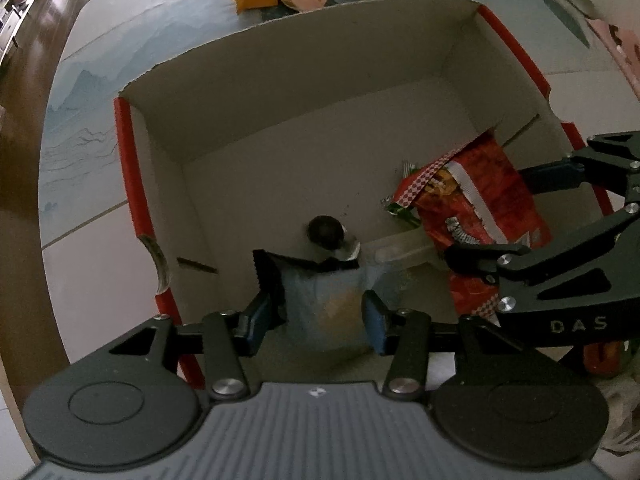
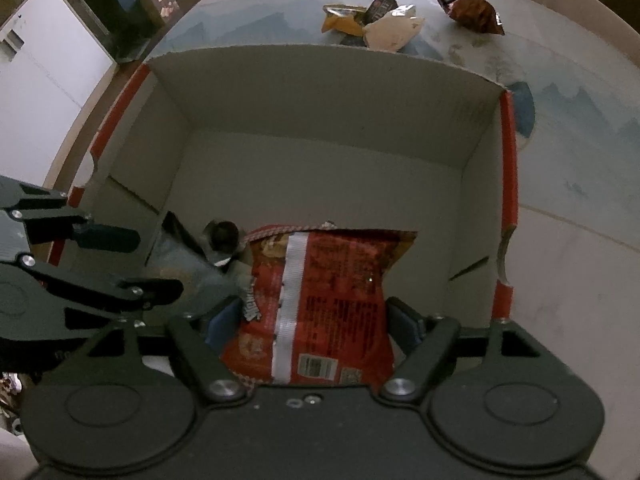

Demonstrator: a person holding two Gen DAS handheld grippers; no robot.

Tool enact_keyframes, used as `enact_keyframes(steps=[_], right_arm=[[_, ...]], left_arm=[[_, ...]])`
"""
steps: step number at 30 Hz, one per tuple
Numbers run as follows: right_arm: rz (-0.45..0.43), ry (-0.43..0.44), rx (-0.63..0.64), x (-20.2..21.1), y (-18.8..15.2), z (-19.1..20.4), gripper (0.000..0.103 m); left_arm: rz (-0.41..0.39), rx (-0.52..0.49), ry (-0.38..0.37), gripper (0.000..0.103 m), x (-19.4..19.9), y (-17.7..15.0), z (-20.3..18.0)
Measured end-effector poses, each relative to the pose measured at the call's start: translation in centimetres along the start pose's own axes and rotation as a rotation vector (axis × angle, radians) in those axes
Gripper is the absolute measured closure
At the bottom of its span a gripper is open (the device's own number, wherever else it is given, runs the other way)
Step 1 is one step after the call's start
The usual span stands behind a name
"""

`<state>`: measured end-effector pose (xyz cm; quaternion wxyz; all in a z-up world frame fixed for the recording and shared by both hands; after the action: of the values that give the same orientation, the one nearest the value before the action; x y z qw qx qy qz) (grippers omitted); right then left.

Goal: Organize snacks
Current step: 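Lower both items into the box and open both grippers, then move right gripper to the brown packet while left gripper approaches yellow packet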

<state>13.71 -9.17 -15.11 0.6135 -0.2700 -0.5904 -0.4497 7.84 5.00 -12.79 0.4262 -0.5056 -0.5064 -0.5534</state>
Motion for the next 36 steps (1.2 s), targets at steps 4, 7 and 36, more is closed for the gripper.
enact_keyframes(steps=[4,7,36], right_arm=[[-0.016,0.011,-0.005,0.7,-0.1,-0.1,0.021],[-0.033,0.015,-0.007,1.5,-0.1,0.0,0.021],[-0.285,0.052,-0.041,10.6,2.7,-2.2,0.011]], left_arm=[[-0.023,0.008,-0.007,0.053,0.5,-0.2,0.2],[-0.05,0.004,-0.008,0.053,1.3,-0.4,0.2],[-0.305,0.03,0.001,0.044,9.8,3.8,0.7]])
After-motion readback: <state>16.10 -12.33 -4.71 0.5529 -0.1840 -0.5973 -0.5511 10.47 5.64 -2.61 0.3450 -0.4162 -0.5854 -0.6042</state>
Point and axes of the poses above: each gripper's, at about its wrist camera, not at the fingertips, and x roughly against the way its jaws point, z to its left, y to its top, the point moved 1 cm from there along -x, roughly the way its jaws point, and after that the axes turned 2 degrees about z, right-handed, at the moved point
